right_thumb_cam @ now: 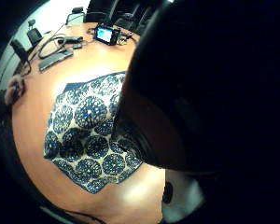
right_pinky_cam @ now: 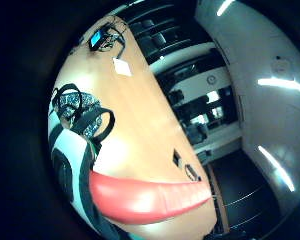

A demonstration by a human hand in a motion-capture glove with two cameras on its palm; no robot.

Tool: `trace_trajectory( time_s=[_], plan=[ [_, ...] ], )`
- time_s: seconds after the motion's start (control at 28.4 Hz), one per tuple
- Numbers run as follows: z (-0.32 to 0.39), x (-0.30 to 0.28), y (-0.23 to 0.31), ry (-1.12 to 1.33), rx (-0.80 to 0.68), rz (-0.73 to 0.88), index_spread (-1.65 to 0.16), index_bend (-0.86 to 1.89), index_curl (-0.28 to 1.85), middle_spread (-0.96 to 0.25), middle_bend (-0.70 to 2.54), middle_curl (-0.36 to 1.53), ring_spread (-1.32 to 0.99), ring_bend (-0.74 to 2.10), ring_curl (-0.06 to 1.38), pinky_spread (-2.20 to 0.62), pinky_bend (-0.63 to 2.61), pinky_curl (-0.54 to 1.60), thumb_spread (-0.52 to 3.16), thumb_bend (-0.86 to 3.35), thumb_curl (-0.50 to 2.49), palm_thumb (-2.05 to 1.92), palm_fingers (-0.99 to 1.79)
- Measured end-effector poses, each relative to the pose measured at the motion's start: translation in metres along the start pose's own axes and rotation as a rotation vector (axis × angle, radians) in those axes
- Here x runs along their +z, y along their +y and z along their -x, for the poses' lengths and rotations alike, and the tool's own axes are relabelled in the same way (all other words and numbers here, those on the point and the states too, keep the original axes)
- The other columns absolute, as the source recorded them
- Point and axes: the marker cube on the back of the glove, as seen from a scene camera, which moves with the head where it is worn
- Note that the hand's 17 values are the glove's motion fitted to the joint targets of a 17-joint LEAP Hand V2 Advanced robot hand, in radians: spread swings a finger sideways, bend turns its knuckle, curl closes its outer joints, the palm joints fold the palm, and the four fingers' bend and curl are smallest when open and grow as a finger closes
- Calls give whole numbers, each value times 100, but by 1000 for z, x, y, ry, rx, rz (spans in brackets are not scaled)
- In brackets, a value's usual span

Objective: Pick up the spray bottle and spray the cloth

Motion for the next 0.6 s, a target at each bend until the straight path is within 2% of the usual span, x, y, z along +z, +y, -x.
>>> trace_trajectory(
  time_s=[0.28, 0.6],
  plan=[
    [8, 8, 6, 17, -21, 12, -26, 30, 57, -22, 54, 52, -22, 70, 47, -34, 53, 43, 49, -3, 75, 90, 139],
    [-7, 8, 6, 7, 47, 12, -26, 29, 57, -22, 54, 52, -22, 70, 47, -34, 53, 43, 49, -3, 76, 90, 139]
  ],
)
